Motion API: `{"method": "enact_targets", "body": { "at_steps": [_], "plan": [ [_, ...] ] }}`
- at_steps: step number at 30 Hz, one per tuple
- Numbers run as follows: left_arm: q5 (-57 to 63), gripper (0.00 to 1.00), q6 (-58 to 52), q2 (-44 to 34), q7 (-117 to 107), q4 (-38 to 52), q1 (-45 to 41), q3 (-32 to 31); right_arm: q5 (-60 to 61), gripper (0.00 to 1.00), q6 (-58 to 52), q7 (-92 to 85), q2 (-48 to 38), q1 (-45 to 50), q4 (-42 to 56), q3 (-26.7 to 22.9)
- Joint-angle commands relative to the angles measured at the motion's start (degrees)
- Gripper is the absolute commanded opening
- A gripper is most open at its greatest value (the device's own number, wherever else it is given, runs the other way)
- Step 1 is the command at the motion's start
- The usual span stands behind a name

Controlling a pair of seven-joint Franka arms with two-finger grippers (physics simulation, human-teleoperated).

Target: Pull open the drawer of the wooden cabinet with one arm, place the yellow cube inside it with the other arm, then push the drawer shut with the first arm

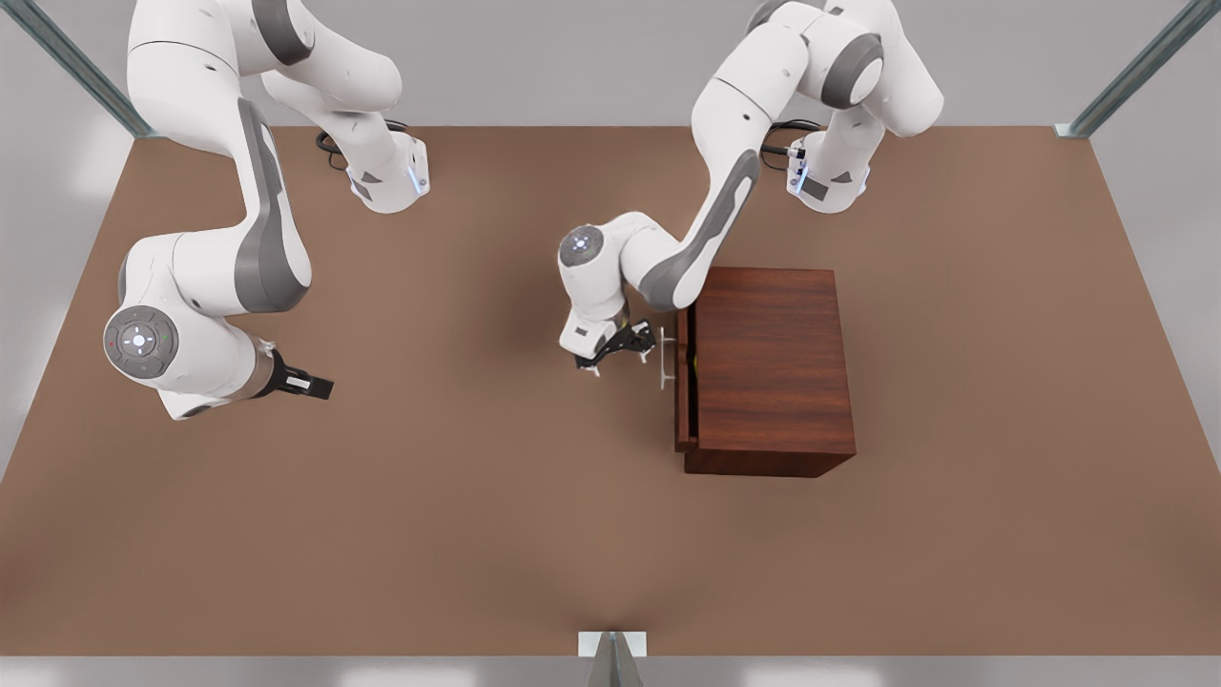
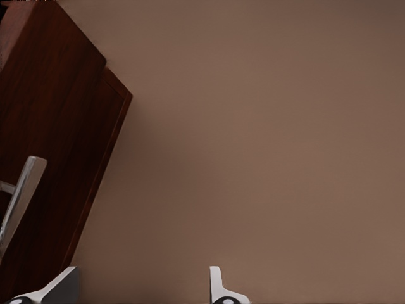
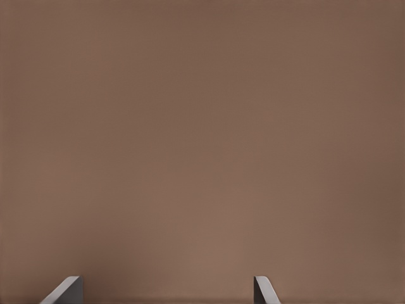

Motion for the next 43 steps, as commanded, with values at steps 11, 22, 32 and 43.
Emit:
{"method": "enact_targets", "body": {
  "at_steps": [11, 22, 32, 43],
  "plan": [
    [0.16, 1.00, -4.27, -2.98, 11.47, -3.13, 2.24, 0.54, 0.02, 1.00, -0.01, -1.56, 0.08, 0.00, 0.03, 0.10],
    [-18.56, 1.00, -35.67, -30.90, 76.59, -3.81, 13.05, 26.29, 0.02, 1.00, -0.01, -1.56, 0.08, 0.09, 0.03, 0.10],
    [-16.62, 1.00, -25.93, -31.09, 70.26, -2.40, 53.21, -12.46, 0.02, 1.00, -0.01, -1.56, 0.08, 0.00, 0.03, 0.10],
    [-17.85, 1.00, -32.75, -23.89, 67.28, 9.43, 50.40, -12.38, -1.74, 1.00, -2.56, -2.09, -0.01, -0.18, 0.11, -0.07]
  ]
}}
